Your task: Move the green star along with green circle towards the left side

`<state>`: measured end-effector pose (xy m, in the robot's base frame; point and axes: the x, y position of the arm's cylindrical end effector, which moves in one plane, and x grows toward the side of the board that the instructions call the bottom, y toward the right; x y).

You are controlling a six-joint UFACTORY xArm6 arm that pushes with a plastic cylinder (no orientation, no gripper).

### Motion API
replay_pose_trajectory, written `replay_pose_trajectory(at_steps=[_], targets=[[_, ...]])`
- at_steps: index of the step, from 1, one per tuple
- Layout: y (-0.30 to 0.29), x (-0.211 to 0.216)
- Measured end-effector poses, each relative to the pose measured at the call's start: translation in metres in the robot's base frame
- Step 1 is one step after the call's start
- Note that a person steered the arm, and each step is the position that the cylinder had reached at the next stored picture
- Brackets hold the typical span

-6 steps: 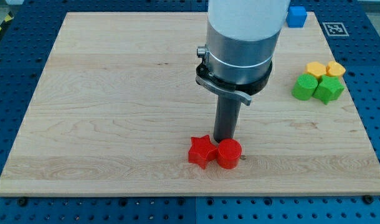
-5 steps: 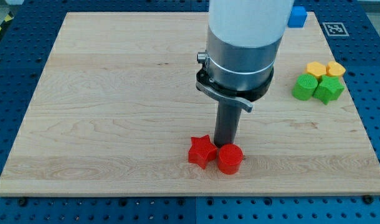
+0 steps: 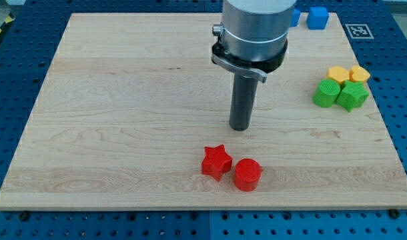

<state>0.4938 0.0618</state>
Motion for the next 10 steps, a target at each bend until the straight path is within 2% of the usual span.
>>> replay_pose_trajectory(at_steps=[1, 4, 5, 6, 7, 8, 9, 10], targets=[[0.055, 0.000], [0.282, 0.006], [0.283, 0.003], [0.253, -0.035], [0.188, -0.056], [0.086, -0.060], [0.012, -0.060], [0.009, -0.060]])
